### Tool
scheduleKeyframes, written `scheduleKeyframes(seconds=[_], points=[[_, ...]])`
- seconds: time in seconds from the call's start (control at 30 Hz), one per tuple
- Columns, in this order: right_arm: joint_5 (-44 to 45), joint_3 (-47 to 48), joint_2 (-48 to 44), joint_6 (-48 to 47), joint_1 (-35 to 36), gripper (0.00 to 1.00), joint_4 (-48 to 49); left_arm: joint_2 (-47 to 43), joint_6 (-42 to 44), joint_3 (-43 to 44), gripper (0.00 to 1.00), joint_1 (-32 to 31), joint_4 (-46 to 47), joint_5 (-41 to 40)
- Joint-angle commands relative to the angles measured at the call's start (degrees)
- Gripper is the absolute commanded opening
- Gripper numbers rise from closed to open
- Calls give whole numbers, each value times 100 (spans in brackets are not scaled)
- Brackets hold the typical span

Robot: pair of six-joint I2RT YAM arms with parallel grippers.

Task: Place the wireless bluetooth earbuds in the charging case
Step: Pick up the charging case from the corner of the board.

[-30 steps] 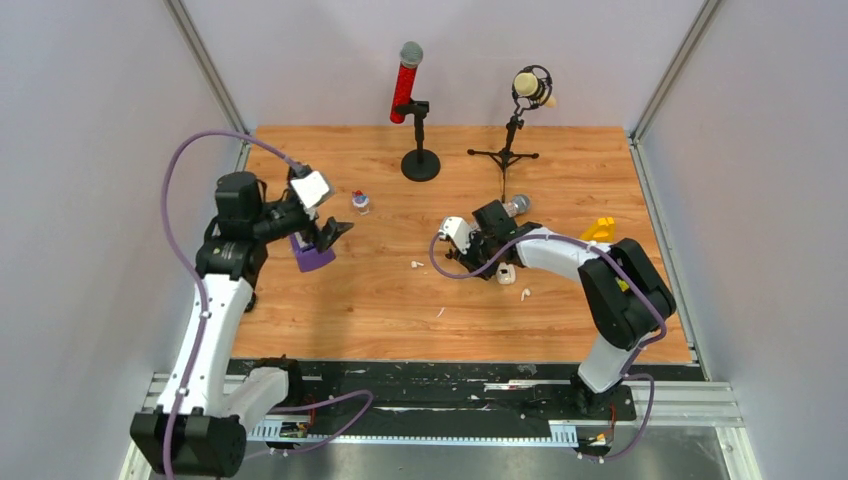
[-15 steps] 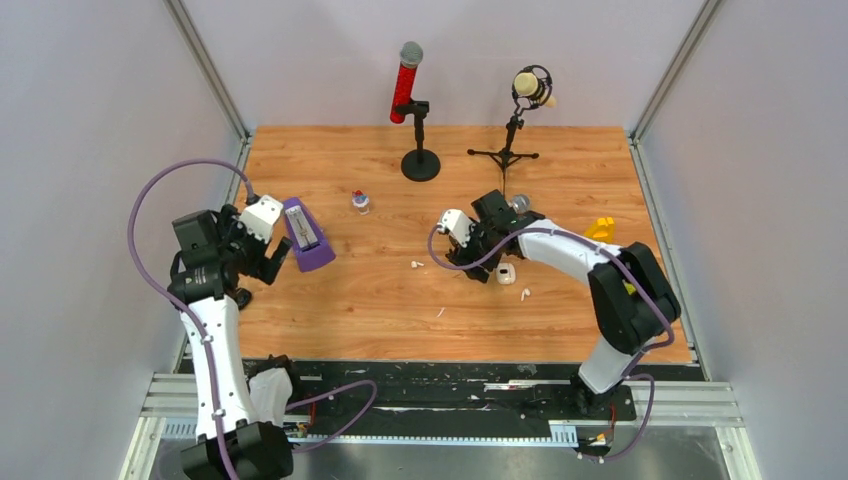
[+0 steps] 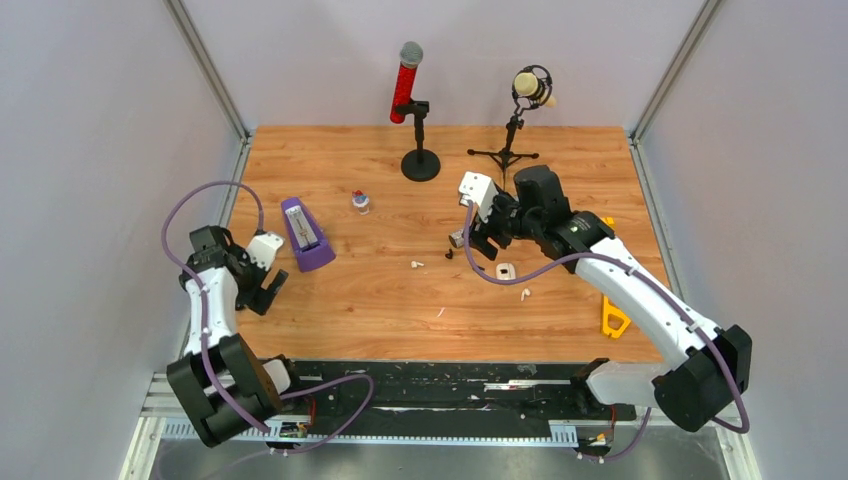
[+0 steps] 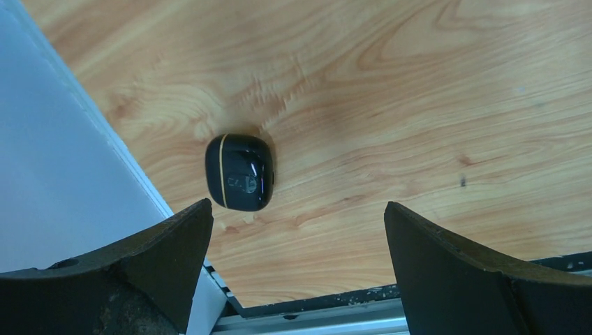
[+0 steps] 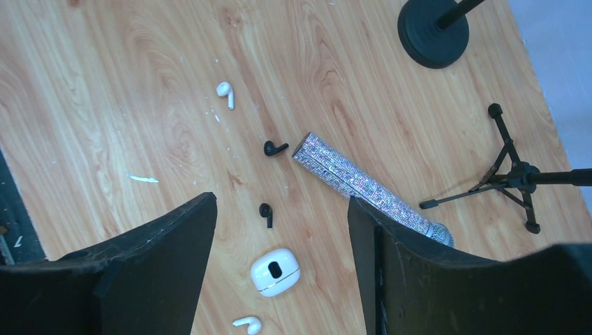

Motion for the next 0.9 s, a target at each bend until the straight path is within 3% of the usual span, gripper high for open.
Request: scheduleKeyframes(seconds=[0.0, 0.43, 0.63, 0.87], points=[[-413, -149, -276, 203, 3, 71, 138, 417, 402, -285, 100, 118, 761, -617], [-409, -320, -267, 206, 6, 71, 218, 1380, 594, -60, 100, 495, 1306, -375], [-422, -238, -289, 188, 7, 71, 234, 2130, 795, 399, 92, 967, 1113, -10], [-439, -82, -334, 126, 7, 71, 231, 2276, 1005, 515, 82, 1055, 838, 551]])
